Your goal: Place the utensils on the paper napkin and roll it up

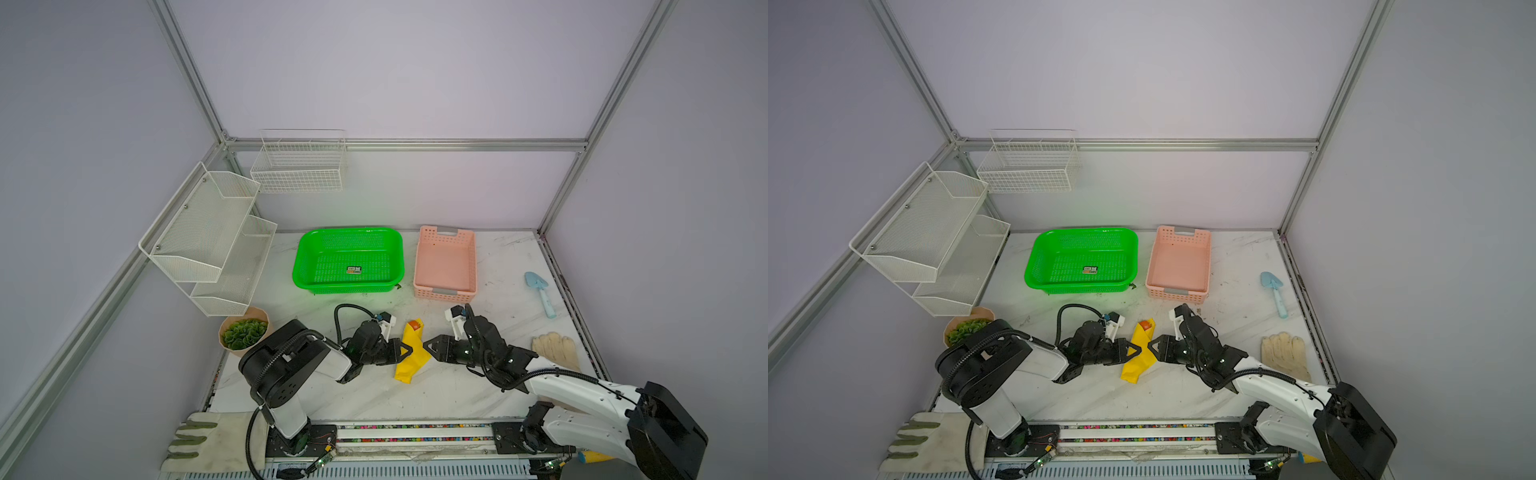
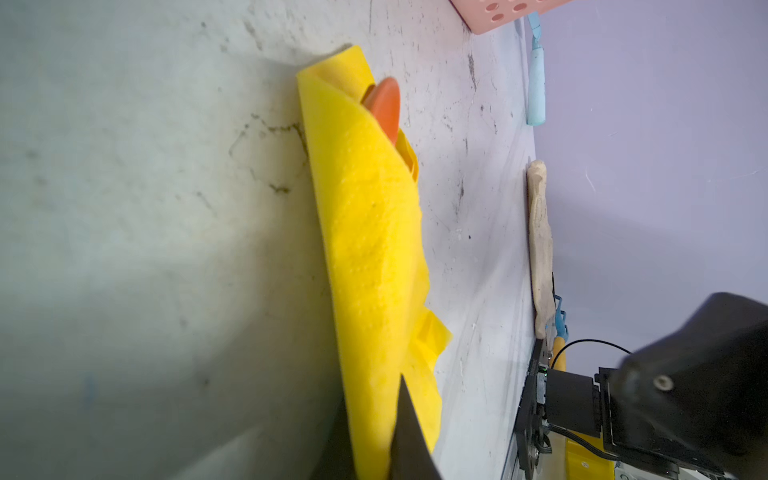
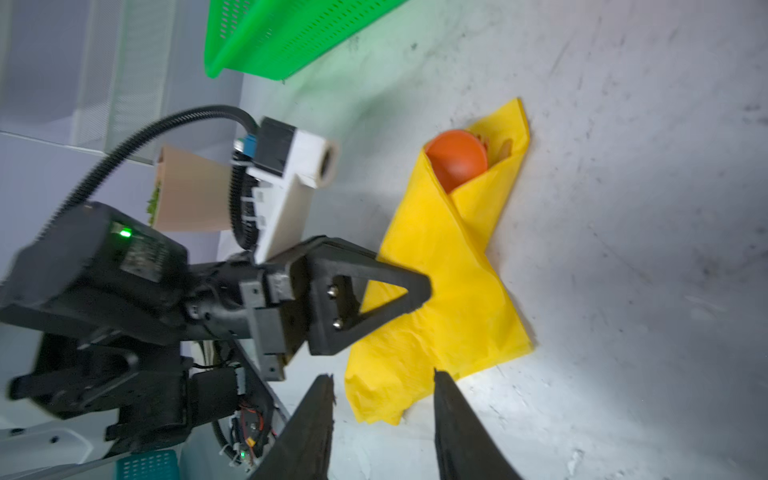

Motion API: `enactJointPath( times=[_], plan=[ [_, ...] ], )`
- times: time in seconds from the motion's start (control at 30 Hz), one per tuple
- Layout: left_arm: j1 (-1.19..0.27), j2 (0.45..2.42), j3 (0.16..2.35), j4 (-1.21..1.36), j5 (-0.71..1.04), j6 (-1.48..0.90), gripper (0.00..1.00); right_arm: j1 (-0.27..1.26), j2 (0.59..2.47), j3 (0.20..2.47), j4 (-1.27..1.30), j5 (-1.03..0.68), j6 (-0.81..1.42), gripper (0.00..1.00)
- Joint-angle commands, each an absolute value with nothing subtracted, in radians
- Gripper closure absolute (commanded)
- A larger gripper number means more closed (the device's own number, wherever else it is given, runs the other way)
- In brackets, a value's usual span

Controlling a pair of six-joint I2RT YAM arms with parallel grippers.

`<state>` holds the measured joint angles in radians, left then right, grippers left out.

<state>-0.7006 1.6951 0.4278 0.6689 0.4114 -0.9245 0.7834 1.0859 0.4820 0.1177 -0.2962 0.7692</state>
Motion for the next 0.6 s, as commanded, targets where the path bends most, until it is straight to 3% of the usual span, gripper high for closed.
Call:
enactJointPath(
  times=[0.0,0.2,0.57],
  plan=[
    [-0.695,1.630,0.398,0.634,0.389,-0.912,0.92,0.778,1.078,0.560,0.054,-0.302,0.710,0.52],
    [-0.696,1.489,0.405,0.570,0.366,-0.879,0.92,0.760,1.148,0.638,0.041,-0.326,0.665,0.49],
    [-0.696,1.279,0.374,0.555,0.347,-0.868,0.92,0.622,1.130,0.641,0.067,-0.463,0.510,0.26]
  ],
)
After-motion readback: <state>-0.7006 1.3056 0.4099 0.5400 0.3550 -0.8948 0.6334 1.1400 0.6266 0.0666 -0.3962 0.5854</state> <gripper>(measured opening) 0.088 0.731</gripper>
